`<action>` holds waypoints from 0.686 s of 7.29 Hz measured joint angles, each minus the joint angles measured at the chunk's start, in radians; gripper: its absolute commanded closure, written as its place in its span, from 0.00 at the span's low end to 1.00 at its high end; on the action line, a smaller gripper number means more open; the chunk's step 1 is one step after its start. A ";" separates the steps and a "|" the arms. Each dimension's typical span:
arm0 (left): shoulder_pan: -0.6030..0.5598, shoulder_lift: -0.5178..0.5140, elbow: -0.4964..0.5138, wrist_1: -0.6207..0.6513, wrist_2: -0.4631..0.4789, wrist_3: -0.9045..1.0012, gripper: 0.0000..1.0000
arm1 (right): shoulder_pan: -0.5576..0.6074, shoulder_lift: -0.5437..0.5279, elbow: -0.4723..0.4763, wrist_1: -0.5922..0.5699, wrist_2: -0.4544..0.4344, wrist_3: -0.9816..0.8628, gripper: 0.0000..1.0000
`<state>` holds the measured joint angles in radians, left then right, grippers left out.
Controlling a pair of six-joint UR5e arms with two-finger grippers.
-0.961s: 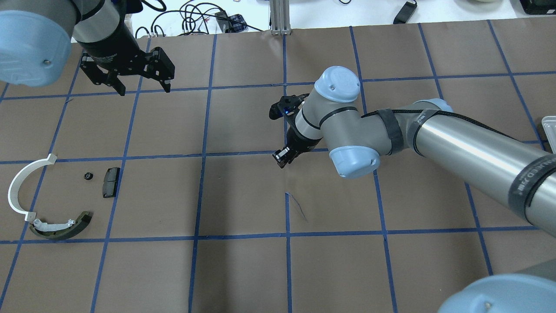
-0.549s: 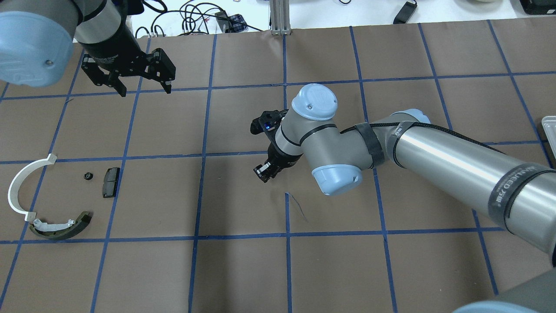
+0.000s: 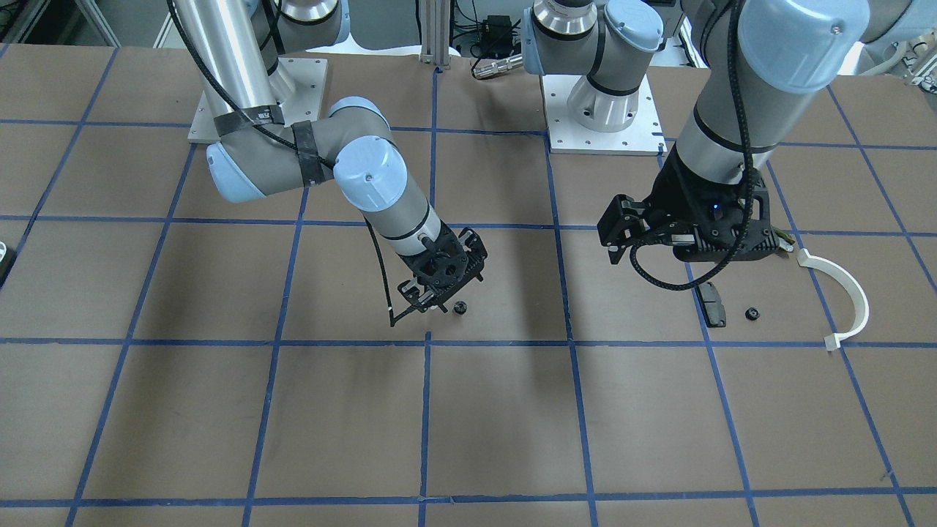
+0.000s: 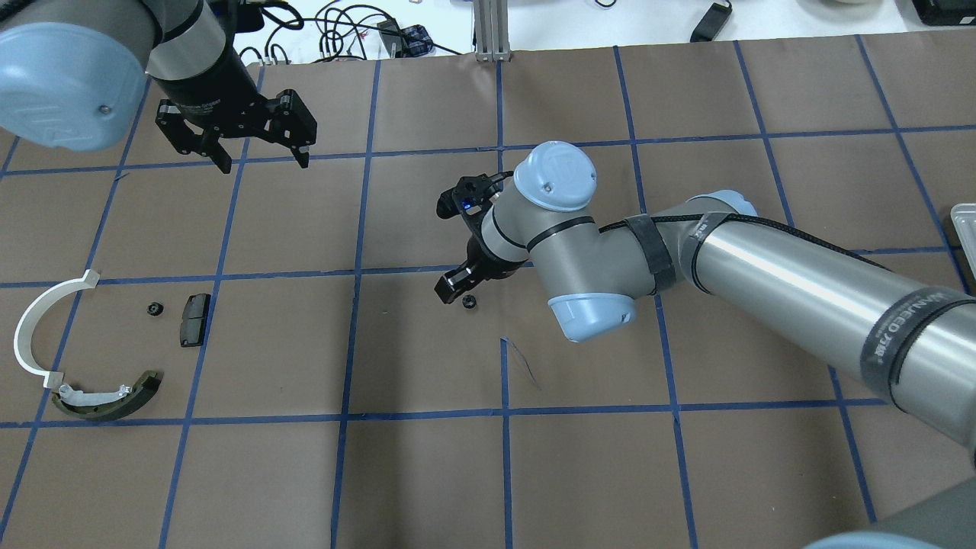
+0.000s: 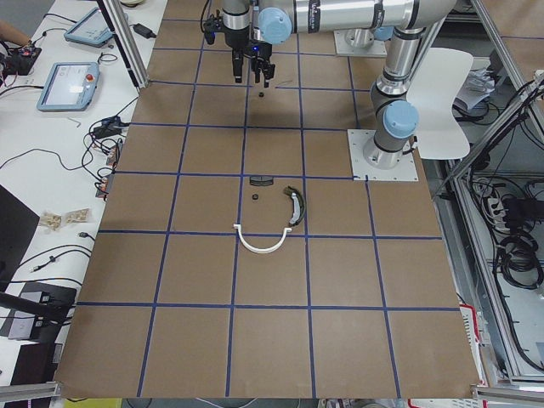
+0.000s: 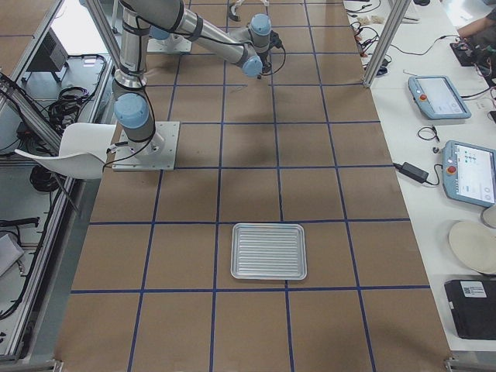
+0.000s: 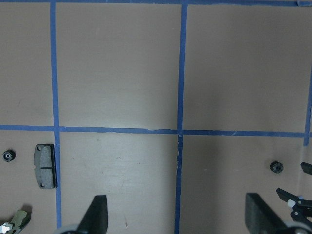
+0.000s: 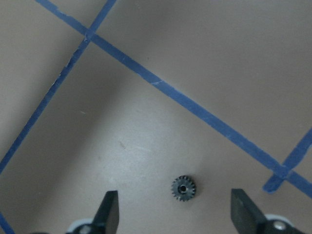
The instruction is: Place bearing gear from tray to pile
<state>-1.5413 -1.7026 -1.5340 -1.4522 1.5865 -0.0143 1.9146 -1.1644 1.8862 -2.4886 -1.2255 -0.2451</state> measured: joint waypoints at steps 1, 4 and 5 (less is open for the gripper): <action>-0.020 -0.008 -0.007 0.000 -0.004 -0.038 0.00 | -0.026 -0.013 -0.004 0.012 -0.033 0.005 0.00; -0.173 -0.082 -0.115 0.196 -0.008 -0.222 0.00 | -0.261 -0.154 -0.041 0.287 -0.112 0.011 0.00; -0.220 -0.127 -0.156 0.302 -0.006 -0.277 0.00 | -0.331 -0.200 -0.086 0.432 -0.141 0.018 0.00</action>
<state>-1.7614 -1.8297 -1.6902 -1.1502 1.5801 -0.2912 1.5832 -1.3642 1.8002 -2.0563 -1.3667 -0.2268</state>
